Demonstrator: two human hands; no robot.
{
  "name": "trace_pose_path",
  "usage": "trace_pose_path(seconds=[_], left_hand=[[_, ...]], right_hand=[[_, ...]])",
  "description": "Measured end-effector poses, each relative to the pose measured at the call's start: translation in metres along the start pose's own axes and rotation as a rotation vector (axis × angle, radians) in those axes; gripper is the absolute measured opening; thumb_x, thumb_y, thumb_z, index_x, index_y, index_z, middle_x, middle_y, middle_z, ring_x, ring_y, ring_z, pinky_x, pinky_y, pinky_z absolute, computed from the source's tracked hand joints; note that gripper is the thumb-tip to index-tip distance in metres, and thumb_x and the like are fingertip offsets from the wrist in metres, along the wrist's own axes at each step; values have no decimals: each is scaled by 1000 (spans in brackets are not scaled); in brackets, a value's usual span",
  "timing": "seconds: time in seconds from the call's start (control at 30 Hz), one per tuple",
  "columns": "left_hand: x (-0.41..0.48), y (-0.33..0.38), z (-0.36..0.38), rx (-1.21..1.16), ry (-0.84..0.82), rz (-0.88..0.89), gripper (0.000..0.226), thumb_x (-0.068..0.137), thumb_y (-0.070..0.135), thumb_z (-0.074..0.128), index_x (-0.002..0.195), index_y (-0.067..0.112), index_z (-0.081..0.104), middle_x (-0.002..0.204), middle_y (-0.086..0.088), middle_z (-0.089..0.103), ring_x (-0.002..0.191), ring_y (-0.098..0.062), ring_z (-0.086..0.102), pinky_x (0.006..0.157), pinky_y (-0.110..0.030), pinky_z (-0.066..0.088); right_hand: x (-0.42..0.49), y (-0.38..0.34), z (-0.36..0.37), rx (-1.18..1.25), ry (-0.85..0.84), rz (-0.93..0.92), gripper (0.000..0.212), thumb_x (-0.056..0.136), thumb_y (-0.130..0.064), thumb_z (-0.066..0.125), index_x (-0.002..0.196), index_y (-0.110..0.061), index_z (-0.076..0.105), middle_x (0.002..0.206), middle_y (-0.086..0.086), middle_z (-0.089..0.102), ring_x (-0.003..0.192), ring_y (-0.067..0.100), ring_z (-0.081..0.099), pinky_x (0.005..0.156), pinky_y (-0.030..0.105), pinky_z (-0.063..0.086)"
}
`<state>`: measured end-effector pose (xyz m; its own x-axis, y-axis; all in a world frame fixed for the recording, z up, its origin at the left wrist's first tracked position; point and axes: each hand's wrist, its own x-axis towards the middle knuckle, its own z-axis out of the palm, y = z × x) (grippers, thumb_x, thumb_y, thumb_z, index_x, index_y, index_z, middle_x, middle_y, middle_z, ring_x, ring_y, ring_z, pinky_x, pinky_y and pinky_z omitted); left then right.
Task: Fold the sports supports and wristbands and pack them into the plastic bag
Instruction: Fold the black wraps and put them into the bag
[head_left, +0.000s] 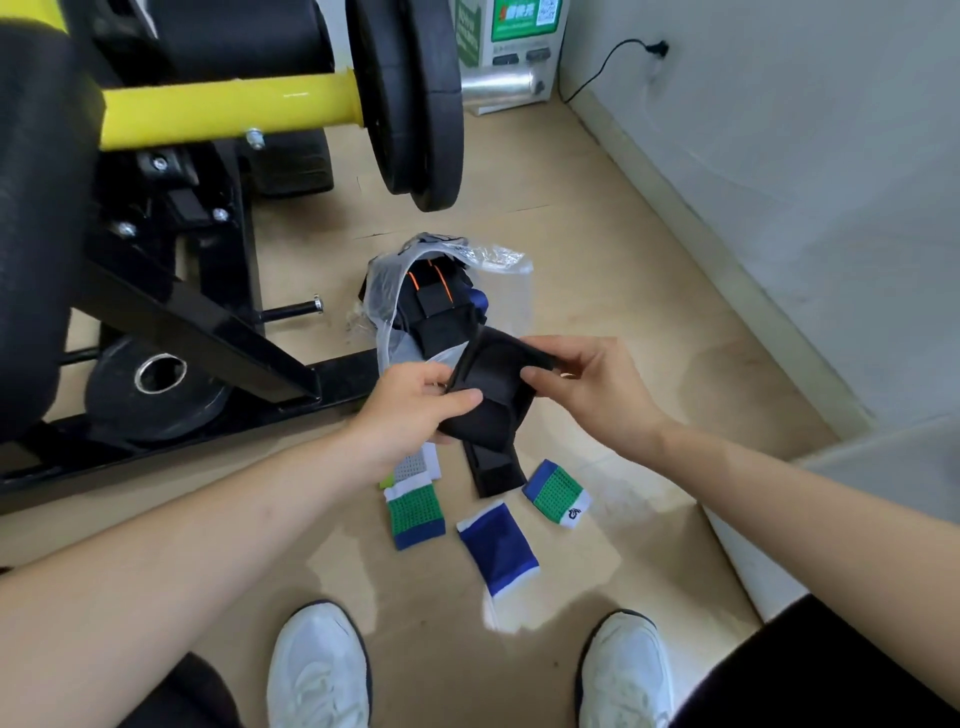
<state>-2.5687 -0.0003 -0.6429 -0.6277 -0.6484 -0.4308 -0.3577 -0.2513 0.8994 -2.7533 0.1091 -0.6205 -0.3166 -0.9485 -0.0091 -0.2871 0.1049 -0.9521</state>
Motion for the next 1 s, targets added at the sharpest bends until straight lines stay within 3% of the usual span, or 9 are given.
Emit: trace_pose_path(seconds=[0.1, 0.2, 0.3, 0.4, 0.5, 0.63, 0.73, 0.8, 1.0], left_hand=[[-5, 9, -3, -81, 10, -33, 12, 93, 10, 70, 104, 10, 72, 92, -9, 78, 81, -15, 74, 64, -27, 60], [-6, 16, -11, -177, 3, -88, 16, 96, 5, 59, 105, 7, 72, 95, -15, 76, 83, -23, 74, 65, -28, 59], [-8, 21, -15, -301, -11, -147, 26, 95, 18, 53, 110, 4, 69, 99, -21, 75, 82, -27, 74, 67, -30, 59], [-10, 22, -13, -252, -26, -107, 24, 93, 29, 66, 108, 10, 71, 98, -15, 77, 87, -24, 76, 72, -31, 58], [-11, 17, -11, -171, -12, -41, 22, 87, 17, 76, 108, 12, 74, 102, -10, 78, 93, -22, 76, 77, -31, 59], [-7, 9, -16, -104, 15, -9, 33, 85, -5, 72, 114, 11, 70, 103, -15, 77, 93, -29, 76, 84, -39, 60], [-3, 2, -19, -4, 7, 23, 34, 88, -4, 70, 115, 16, 68, 97, -11, 78, 92, -27, 76, 83, -39, 59], [0, 0, -20, 37, -1, 40, 32, 90, -2, 68, 115, 19, 67, 96, -8, 79, 92, -25, 76, 79, -34, 58], [4, -1, -19, 39, -39, 67, 32, 94, 0, 64, 123, 15, 64, 100, -8, 78, 92, -22, 76, 79, -30, 58]], right_hand=[[-9, 5, -2, -313, -13, -246, 32, 90, -1, 68, 117, -16, 73, 100, -1, 75, 90, 12, 70, 84, 22, 55], [-11, 15, -2, -477, -38, -424, 31, 90, -8, 71, 120, -15, 72, 105, -1, 73, 91, 11, 68, 84, 24, 54], [-10, 20, -2, -572, -51, -517, 31, 93, -14, 68, 124, -14, 70, 108, 3, 71, 92, 18, 67, 83, 24, 52], [-10, 24, 1, -652, -64, -587, 32, 95, -18, 65, 127, -13, 68, 113, 7, 68, 93, 22, 65, 83, 24, 51], [-8, 26, 6, -724, -100, -614, 34, 96, -25, 62, 128, -14, 67, 115, 11, 63, 95, 25, 63, 83, 30, 52], [-12, 31, 16, -655, -160, -492, 33, 92, -30, 67, 121, -16, 72, 114, 9, 59, 100, 18, 59, 88, 23, 49], [-13, 25, 22, -304, -94, -106, 15, 88, -11, 72, 102, -16, 77, 117, -1, 58, 105, 6, 59, 91, 18, 49], [-10, 23, 24, -78, -111, 72, 11, 87, -3, 71, 97, -9, 72, 119, 2, 63, 112, 14, 61, 91, 28, 55], [-5, 17, 30, 166, -101, 149, 18, 87, 4, 69, 101, -6, 66, 108, 25, 63, 93, 49, 61, 84, 53, 55]])
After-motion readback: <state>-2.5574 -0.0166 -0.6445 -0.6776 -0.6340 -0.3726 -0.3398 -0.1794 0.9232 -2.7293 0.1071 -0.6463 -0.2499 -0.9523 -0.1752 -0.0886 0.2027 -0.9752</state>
